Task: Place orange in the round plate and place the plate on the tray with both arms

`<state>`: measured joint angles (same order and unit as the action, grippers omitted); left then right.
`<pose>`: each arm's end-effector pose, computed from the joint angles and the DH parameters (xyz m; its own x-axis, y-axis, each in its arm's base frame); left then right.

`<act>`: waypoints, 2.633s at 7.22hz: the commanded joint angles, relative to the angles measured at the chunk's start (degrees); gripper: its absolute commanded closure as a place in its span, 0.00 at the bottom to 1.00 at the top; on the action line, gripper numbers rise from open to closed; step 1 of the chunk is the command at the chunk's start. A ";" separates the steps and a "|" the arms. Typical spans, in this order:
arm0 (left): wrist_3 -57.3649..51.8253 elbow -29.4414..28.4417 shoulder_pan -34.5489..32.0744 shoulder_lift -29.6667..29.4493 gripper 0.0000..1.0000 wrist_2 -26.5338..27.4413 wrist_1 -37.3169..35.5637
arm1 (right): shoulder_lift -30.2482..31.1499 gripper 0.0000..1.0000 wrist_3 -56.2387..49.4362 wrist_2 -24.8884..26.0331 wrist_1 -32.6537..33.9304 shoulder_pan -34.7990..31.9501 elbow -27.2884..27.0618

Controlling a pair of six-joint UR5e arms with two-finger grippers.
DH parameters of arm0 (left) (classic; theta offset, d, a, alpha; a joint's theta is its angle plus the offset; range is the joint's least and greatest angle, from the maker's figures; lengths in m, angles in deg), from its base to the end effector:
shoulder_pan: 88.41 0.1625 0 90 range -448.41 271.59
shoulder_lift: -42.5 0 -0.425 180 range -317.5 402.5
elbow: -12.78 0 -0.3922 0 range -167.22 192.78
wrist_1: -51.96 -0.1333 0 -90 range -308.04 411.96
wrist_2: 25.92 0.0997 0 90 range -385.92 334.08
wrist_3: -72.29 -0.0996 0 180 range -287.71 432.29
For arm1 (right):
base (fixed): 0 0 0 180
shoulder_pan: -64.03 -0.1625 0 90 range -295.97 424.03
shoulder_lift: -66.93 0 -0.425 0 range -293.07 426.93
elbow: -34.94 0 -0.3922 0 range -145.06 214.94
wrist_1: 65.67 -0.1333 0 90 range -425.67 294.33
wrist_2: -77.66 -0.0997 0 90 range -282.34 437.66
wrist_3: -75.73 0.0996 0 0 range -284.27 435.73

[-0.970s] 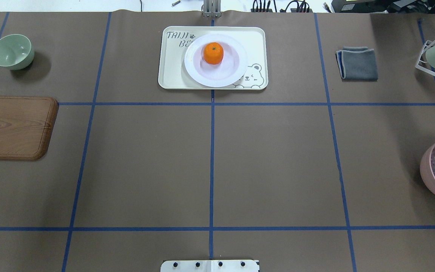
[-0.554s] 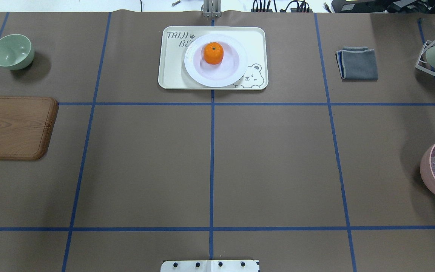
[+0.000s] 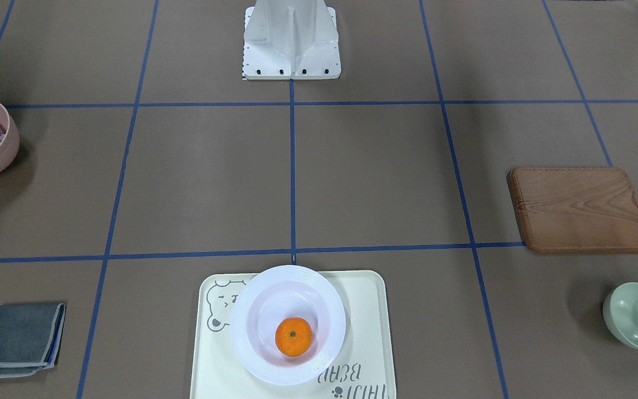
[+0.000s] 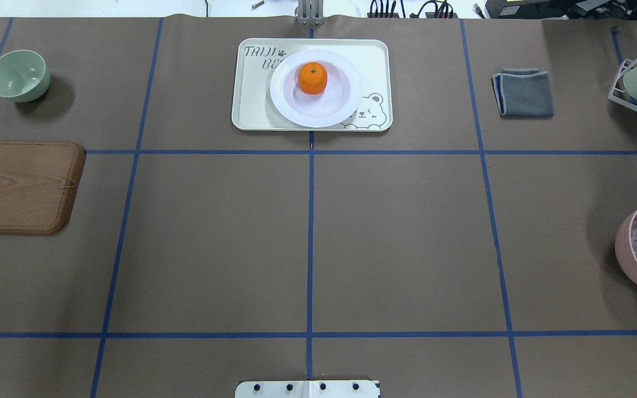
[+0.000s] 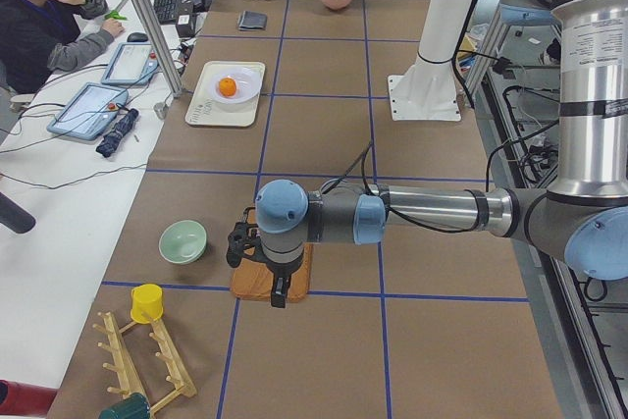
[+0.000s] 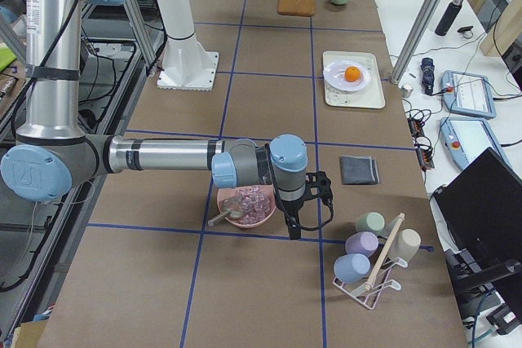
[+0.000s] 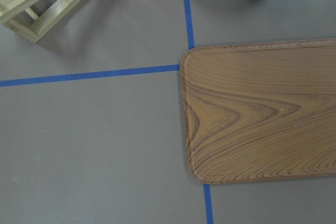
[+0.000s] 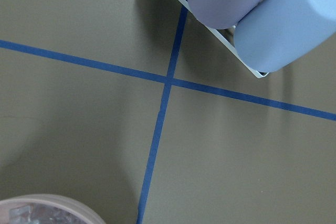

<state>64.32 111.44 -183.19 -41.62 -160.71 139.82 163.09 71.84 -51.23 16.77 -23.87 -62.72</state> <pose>-0.1003 -0.4419 0.6358 0.7126 0.0874 -0.6961 -0.0156 0.9939 0.1087 0.0540 -0.4594 0.6356 0.7700 -0.1940 0.6079 0.0886 0.9759 0.1992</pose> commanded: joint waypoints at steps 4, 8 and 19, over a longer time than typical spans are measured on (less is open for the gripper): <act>-0.03 0.65 0.03 0.63 0.01 0.67 0.21 | 1.05 0.00 0.02 -0.14 -0.35 0.10 0.54; -0.11 0.82 -0.05 1.85 0.01 0.76 0.13 | 1.22 0.00 0.11 -1.01 -1.14 0.10 0.80; -0.11 1.00 -0.05 2.30 0.01 0.76 0.13 | 1.75 0.00 0.02 -0.84 -1.58 0.10 3.70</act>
